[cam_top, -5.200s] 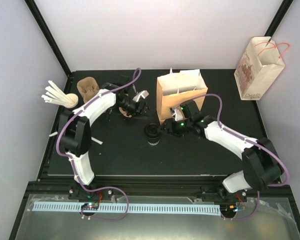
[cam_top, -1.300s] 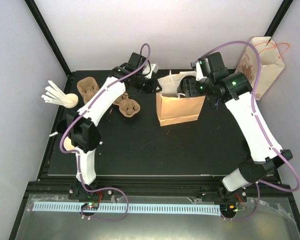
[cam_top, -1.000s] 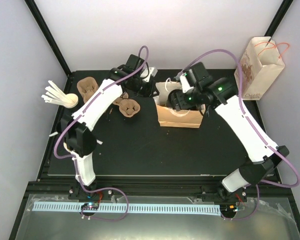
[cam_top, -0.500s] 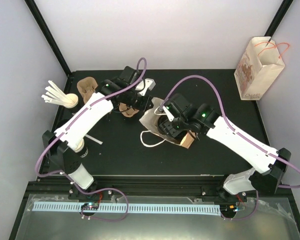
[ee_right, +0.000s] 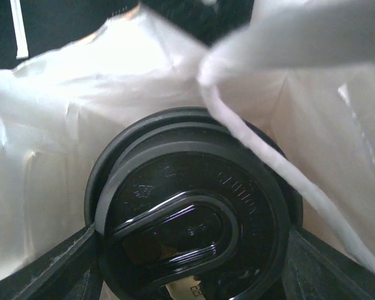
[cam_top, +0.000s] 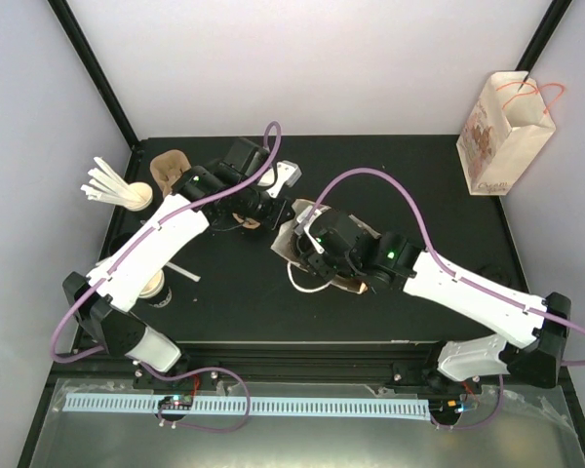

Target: Pack the takeout coffee

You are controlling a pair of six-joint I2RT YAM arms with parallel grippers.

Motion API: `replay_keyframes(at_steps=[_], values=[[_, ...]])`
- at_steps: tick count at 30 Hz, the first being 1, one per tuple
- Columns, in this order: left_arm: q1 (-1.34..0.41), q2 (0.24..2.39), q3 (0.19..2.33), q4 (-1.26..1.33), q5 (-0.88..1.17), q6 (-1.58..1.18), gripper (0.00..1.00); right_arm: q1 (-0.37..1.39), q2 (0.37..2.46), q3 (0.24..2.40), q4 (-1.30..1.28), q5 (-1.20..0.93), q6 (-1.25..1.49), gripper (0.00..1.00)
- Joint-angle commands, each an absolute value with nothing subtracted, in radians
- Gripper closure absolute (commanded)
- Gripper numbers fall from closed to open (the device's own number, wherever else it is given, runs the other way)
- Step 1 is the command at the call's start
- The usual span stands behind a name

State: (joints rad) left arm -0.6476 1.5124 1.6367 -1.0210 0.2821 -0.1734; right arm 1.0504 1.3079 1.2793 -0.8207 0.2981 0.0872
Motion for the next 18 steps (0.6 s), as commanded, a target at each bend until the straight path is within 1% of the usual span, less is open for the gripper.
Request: replay_keyframes(at_steps=[1, 6, 13, 18], values=[[-0.652, 1.485, 1.628, -1.045, 0.302, -0.159, 0.94, 1.054, 1.312, 1.257, -0.667, 0.334, 0.037, 0.56], [-0.652, 1.470, 1.631, -1.048, 0.286, -0.150, 0.95, 1.053, 1.433, 1.291, -0.696, 0.422, 0.001, 0.56], [-0.652, 1.485, 1.626, -1.060, 0.278, -0.152, 0.98, 1.053, 1.502, 1.290, -0.690, 0.537, -0.036, 0.56], [-0.652, 1.491, 1.615, -1.061, 0.260, -0.156, 0.99, 1.036, 1.541, 1.293, -0.701, 0.540, -0.020, 0.56]])
